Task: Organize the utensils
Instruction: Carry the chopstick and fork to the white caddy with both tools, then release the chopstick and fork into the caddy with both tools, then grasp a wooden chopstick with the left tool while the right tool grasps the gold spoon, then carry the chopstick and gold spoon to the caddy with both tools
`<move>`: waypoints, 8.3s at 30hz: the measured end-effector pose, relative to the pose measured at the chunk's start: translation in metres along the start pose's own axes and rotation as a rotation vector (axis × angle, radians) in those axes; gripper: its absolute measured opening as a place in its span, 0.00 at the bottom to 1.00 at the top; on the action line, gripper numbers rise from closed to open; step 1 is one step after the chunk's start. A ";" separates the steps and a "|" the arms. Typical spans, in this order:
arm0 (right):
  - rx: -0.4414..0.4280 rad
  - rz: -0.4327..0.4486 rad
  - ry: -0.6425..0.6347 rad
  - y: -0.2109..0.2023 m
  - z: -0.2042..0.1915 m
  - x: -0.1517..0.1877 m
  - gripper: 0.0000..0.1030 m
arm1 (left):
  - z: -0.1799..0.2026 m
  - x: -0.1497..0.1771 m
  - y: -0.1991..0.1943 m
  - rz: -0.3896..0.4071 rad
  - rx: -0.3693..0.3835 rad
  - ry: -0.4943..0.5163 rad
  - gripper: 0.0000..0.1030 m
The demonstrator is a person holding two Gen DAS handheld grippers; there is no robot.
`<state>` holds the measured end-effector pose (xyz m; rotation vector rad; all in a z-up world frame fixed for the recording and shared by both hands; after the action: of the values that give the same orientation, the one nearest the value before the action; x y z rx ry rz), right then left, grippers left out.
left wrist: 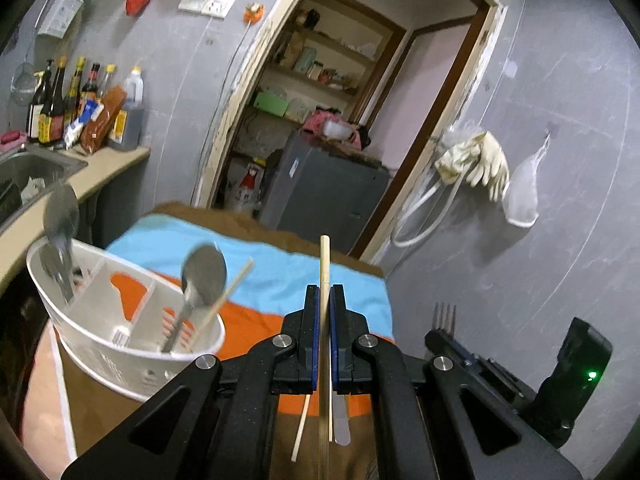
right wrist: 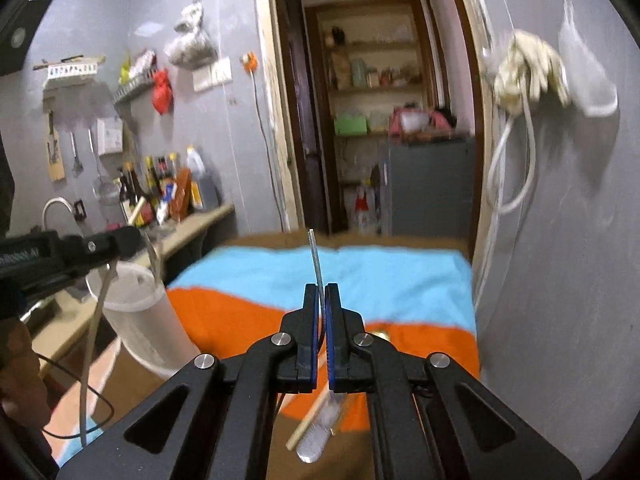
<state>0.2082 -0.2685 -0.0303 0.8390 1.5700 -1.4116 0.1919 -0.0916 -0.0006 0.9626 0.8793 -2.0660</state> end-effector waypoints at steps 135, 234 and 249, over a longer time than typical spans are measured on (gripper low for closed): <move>-0.146 -0.453 -0.096 0.168 0.076 0.096 0.50 | -0.063 0.146 0.208 -0.632 -0.240 0.222 0.29; -0.080 0.400 -0.140 -0.039 -0.069 -0.083 0.23 | -0.056 -0.088 -0.058 0.208 -0.081 0.028 0.02; 0.065 0.502 -0.253 -0.013 -0.173 -0.063 0.23 | -0.193 -0.113 -0.101 0.406 -0.165 -0.061 0.02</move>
<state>0.1972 -0.0953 0.0343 0.9693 1.0345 -1.1510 0.2362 0.1477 0.0247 0.8989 0.7388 -1.6445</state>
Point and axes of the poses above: each gripper's, at about its wrist camera, not at the fingertips, and y roughly the way its jaws point, z to its right, x to its underside, the point moved 6 cm from there along y, roughly the way its jaws point, and after that the axes turned 14 degrees about x, right-handed, at the moved point
